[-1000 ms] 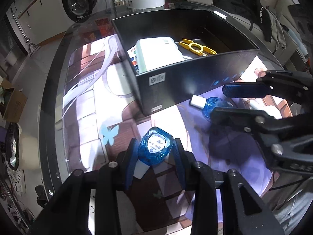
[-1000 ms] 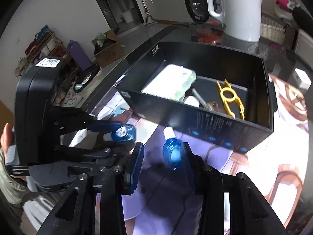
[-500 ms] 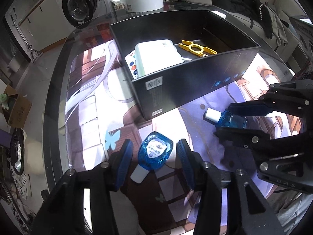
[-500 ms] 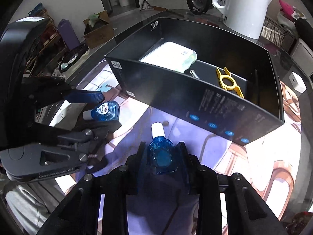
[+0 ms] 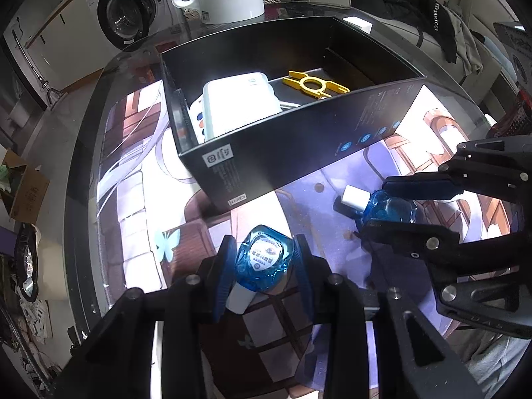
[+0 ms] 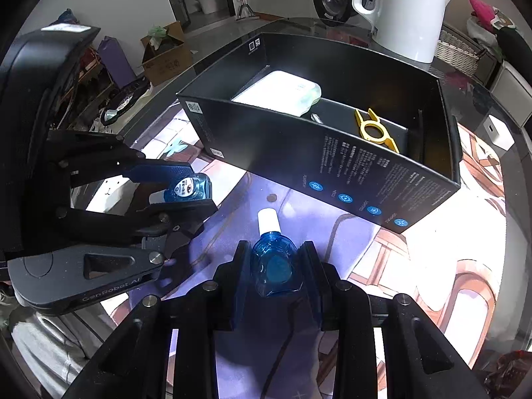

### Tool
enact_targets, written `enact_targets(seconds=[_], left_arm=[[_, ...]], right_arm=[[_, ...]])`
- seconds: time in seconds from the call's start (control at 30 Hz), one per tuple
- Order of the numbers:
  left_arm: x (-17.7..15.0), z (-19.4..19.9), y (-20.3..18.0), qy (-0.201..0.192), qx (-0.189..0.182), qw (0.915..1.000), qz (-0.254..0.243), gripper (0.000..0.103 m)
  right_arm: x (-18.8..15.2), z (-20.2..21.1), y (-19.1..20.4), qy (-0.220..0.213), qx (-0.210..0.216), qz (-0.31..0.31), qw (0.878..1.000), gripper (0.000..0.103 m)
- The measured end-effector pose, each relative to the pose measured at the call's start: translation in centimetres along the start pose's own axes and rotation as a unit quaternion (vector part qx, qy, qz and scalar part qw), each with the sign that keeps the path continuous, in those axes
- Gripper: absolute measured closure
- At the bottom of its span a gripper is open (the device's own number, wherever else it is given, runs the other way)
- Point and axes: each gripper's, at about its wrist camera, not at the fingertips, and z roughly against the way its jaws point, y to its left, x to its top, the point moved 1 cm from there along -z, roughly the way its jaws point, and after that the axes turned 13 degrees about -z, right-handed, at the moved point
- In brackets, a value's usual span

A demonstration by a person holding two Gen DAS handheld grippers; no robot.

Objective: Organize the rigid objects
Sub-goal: 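Lift the blue bottle with the left tool while the right tool lifts the white-capped bottle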

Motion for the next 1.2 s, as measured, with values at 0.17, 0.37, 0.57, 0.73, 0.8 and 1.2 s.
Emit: enact_targets(seconds=[0.17, 0.37, 0.57, 0.73, 0.8, 1.2], left_arm=[[0.1, 1.2, -0.4, -0.021, 0.0, 0.9998, -0.004, 0.07], [0.2, 3.4, -0.6, -0.063, 0.006, 0.998, -0.005, 0.07], [0.6, 5.1, -0.7, -0.1, 0.022, 0.9947, -0.002, 0.07], [0.9, 7.4, -0.6, -0.157, 0.047, 0.9865, -0.003, 0.07], [0.9, 8.3, -0.6, -0.178, 0.052, 0.9826, -0.003, 0.07], [0.4, 13.1, -1.1, -0.302, 0.108, 0.9472, 0.004, 0.07]], right_arm=[[-0.1, 0.6, -0.6, -0.005, 0.003, -0.007, 1.0, 0.072], [0.1, 2.0, -1.1, -0.023, 0.013, -0.021, 0.999, 0.072], [0.2, 4.6, -1.0, -0.078, 0.014, -0.02, 0.997, 0.072], [0.3, 7.9, -1.4, -0.15, 0.028, -0.03, 0.988, 0.072], [0.3, 8.9, -1.4, -0.171, 0.029, -0.026, 0.984, 0.072], [0.0, 13.4, 0.0, -0.302, 0.014, -0.016, 0.953, 0.072]])
